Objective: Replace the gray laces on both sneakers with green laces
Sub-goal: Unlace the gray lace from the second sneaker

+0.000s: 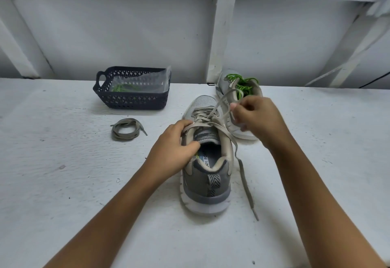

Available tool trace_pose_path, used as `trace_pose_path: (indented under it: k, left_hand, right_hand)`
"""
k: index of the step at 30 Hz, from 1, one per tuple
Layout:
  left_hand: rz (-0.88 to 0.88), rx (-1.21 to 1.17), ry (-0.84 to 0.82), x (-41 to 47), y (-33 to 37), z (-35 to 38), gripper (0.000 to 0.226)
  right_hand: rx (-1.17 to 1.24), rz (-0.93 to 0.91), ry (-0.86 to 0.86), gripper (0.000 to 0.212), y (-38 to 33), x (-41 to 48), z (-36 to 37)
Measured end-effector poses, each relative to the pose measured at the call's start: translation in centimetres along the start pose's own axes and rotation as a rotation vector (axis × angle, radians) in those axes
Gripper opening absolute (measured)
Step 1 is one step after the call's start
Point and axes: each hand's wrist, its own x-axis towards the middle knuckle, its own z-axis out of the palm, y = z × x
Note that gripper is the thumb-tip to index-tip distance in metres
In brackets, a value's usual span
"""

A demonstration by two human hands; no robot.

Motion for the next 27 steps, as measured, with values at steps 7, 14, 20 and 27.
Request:
trace_pose_path:
  k: [7, 14, 20, 27]
  left_hand:
    - [-0.004, -0.016, 0.005, -0.1, 0.0, 0.1, 0.048]
    - [-0.015, -0.015, 0.005, -0.1, 0.1, 0.1, 0.061]
    - [-0.011, -0.016, 0.007, 0.0, 0.1, 0.1, 0.063]
    - [-0.012, -0.027, 0.008, 0.1, 0.0, 0.2, 0.062]
  right_hand:
    - [0.135, 0.151, -0.098, 0.033, -0.1, -0.2, -0.9]
    - [0.141, 0.063, -0.162, 0.017, -0.2, -0.9, 0.7]
    - [0.380, 0.115, 0.175, 0.022, -0.5, -0.2, -0.3]
    - [0.121, 0.086, -0.142, 0.022, 0.3, -1.1, 1.5]
